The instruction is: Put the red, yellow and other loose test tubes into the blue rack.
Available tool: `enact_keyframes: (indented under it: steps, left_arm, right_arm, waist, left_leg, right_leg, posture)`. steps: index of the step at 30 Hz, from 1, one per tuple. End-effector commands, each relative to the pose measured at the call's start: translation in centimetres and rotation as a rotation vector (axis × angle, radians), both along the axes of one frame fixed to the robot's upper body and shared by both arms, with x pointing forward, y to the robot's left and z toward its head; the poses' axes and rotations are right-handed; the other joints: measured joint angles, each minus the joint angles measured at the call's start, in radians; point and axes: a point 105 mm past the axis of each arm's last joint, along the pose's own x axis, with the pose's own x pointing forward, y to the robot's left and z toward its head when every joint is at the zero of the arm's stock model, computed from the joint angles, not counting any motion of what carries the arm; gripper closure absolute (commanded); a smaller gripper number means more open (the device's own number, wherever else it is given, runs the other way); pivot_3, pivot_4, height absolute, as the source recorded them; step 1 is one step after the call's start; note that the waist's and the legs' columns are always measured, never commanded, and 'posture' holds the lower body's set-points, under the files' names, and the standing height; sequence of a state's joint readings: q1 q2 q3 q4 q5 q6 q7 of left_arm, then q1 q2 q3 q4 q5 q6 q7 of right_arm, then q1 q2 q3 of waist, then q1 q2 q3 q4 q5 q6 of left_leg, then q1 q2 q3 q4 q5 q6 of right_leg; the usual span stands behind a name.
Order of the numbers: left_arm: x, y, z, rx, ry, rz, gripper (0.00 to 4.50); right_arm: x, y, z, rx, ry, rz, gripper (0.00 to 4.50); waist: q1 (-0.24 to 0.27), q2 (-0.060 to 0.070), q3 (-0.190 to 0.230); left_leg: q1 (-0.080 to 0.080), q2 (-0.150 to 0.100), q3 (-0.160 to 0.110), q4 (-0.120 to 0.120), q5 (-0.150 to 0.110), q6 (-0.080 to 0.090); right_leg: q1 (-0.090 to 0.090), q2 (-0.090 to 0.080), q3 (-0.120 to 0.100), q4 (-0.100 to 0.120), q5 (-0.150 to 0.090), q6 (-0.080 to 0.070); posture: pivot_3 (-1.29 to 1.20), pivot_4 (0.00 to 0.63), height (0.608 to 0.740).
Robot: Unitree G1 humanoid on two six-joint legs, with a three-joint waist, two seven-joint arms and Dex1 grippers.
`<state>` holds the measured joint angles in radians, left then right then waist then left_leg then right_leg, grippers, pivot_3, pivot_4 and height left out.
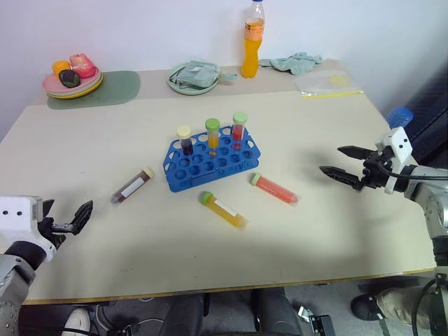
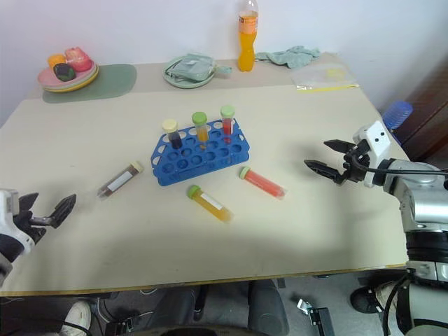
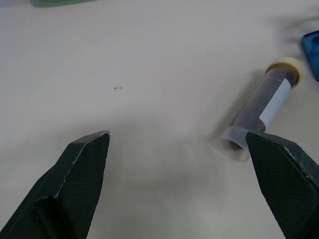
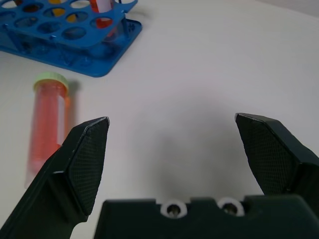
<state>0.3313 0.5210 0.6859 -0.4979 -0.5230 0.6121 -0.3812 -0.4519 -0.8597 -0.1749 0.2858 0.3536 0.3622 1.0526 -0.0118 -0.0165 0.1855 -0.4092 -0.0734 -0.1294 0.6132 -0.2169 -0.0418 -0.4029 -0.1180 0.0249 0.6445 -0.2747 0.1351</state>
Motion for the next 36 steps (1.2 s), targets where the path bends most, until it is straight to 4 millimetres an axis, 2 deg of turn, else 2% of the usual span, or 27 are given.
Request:
enact_keyframes:
  steps: [1,10,13,16,19,23,30,36]
  left_arm:
    - [-0.5,0.2,1.3,0.036,-0.046,0.035,0.04]
    - [-0.4,-0.2,1.6,0.042,-0.071,0.040,0.04]
    - [0.3,-1.0,2.0,0.050,-0.086,0.000,0.04]
    - [1.5,-2.6,2.4,0.054,-0.097,-0.084,0.04]
    - [3.0,-4.9,2.7,0.052,-0.103,-0.231,0.04]
    - [4.2,-9.3,2.3,0.072,-0.083,-0.469,0.04]
    - [3.7,-16.6,1.2,0.034,-0.054,-0.846,0.04]
    - [2.4,-20.1,0.0,0.035,-0.036,-1.042,0.04]
  right_arm:
    - [0.4,-0.1,1.6,-0.032,-0.041,0.017,0.00]
    - [0.7,0.2,1.4,-0.066,-0.019,0.032,0.00]
    - [0.7,0.6,1.3,-0.093,-0.006,0.038,0.00]
    - [0.5,1.9,1.5,-0.107,0.036,0.063,0.00]
    - [-1.0,3.8,1.6,-0.159,0.087,0.160,0.00]
    - [-2.3,5.5,1.5,-0.245,0.144,0.224,0.00]
    - [-1.9,9.4,1.5,-0.305,0.372,0.184,0.00]
    - [-0.9,12.4,1.5,-0.383,0.497,0.133,0.00]
  waist:
    - [0.000,0.000,0.000]
    - [0.001,0.000,0.000]
    - [0.001,0.000,0.000]
    - [0.001,0.000,0.000]
    - [0.002,0.001,0.000]
    - [0.003,0.001,0.000]
    - [-0.005,0.004,0.002]
    - [0.001,0.003,0.002]
  left_leg:
    - [0.000,0.000,0.000,0.000,0.000,0.000]
    - [0.000,0.000,0.000,0.000,0.000,0.000]
    - [0.000,0.000,0.000,0.000,0.000,0.000]
    - [0.000,0.000,0.000,0.000,0.000,0.000]
    - [0.000,0.000,0.000,0.000,0.000,0.000]
    - [-0.001,-0.001,0.000,0.000,0.000,0.000]
    - [-0.001,0.000,0.000,0.000,0.000,0.000]
    - [-0.002,-0.001,0.000,0.000,0.000,0.000]
  right_leg:
    - [0.000,0.000,0.000,0.000,0.000,0.000]
    - [0.000,0.000,0.000,0.000,0.000,0.000]
    - [0.000,0.000,0.000,0.000,0.000,0.000]
    - [0.000,0.000,0.000,0.000,0.000,0.000]
    - [0.000,0.000,0.000,0.000,0.000,0.000]
    - [0.000,0.000,0.000,-0.001,0.000,0.000]
    - [-0.003,0.000,0.001,0.000,0.000,0.000]
    - [-0.003,0.000,0.000,-0.001,0.000,0.000]
  posture:
    - [0.00,0.150,0.740]
    - [0.00,0.150,0.740]
    - [0.00,0.150,0.740]
    - [0.00,0.150,0.740]
    - [0.00,0.150,0.740]
    - [0.00,0.150,0.740]
    - [0.00,0.150,0.740]
    - [0.00,0.150,0.740]
